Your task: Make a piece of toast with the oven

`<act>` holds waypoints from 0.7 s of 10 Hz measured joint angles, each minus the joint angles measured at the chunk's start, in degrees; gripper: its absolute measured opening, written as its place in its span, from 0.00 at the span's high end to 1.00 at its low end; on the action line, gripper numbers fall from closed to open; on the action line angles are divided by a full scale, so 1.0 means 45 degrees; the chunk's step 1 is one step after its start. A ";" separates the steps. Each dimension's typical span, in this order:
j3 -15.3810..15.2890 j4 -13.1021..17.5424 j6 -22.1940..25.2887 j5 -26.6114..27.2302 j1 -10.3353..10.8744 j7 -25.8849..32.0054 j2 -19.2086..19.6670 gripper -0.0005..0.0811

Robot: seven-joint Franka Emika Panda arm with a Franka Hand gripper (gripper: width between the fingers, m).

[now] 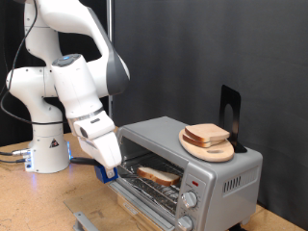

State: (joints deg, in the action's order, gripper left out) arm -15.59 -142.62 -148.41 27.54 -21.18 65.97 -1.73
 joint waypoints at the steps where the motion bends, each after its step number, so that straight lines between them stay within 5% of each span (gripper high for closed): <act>1: -0.0112 -0.0030 0.0000 -0.0031 0.0019 -0.0167 0.0001 0.62; 7: -0.0783 -0.0761 -0.0033 0.0167 0.0259 -0.0518 -0.0151 0.62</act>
State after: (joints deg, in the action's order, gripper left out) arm -19.11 -146.05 -148.56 28.29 -20.02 63.64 -2.41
